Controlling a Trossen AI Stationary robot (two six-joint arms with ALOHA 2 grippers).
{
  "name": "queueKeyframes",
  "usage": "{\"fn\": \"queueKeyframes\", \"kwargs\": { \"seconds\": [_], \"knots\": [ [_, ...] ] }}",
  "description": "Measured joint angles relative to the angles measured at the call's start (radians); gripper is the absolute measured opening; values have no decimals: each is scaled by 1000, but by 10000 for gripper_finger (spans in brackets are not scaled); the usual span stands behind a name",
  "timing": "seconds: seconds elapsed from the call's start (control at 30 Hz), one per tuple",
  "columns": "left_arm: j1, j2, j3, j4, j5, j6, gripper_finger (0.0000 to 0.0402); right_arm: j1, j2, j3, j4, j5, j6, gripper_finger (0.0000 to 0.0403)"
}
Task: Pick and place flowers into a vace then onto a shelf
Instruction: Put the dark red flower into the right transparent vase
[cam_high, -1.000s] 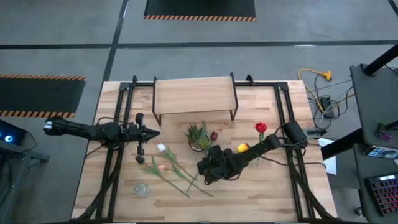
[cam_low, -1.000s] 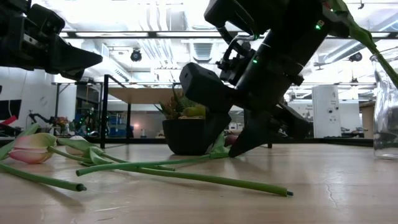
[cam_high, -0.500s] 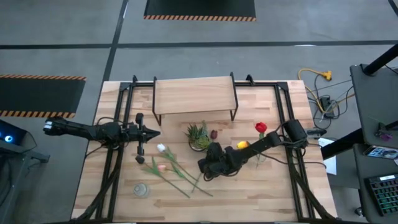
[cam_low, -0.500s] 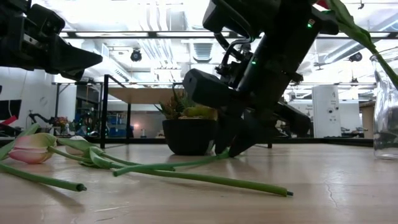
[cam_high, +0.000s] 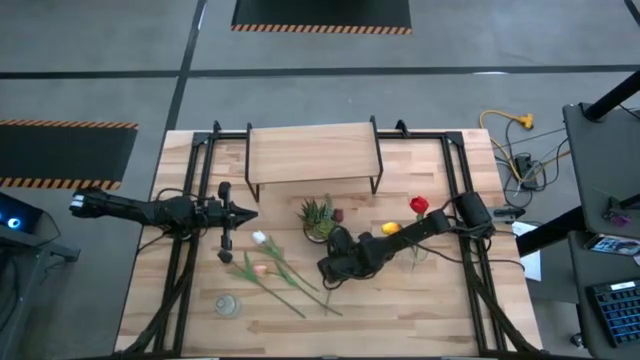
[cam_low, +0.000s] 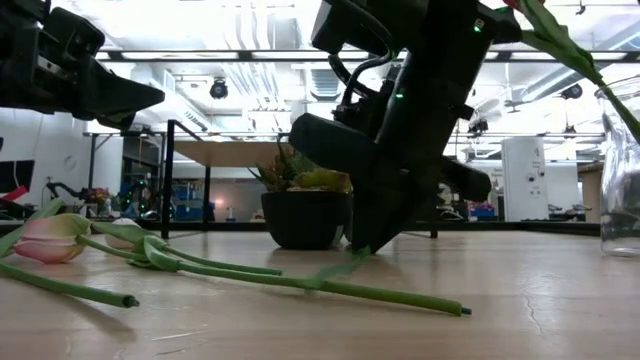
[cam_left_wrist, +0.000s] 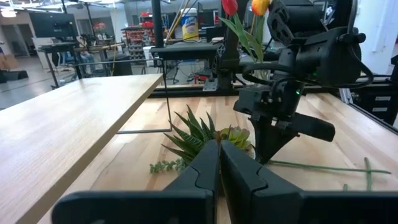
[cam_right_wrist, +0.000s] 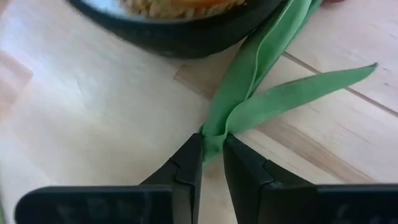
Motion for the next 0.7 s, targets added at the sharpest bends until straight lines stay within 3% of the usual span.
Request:
{"fn": "queueKeyframes", "kwargs": {
  "seconds": [0.17,0.53,0.7],
  "knots": [
    [0,0,0,-3,0,0,0,2,3,44,-72,-23,-54,53],
    [0,0,0,-7,0,0,0,17,9,149,-324,-183,-104,55],
    [0,0,0,-7,0,0,0,20,9,151,-333,-195,-110,83]
  ]
}}
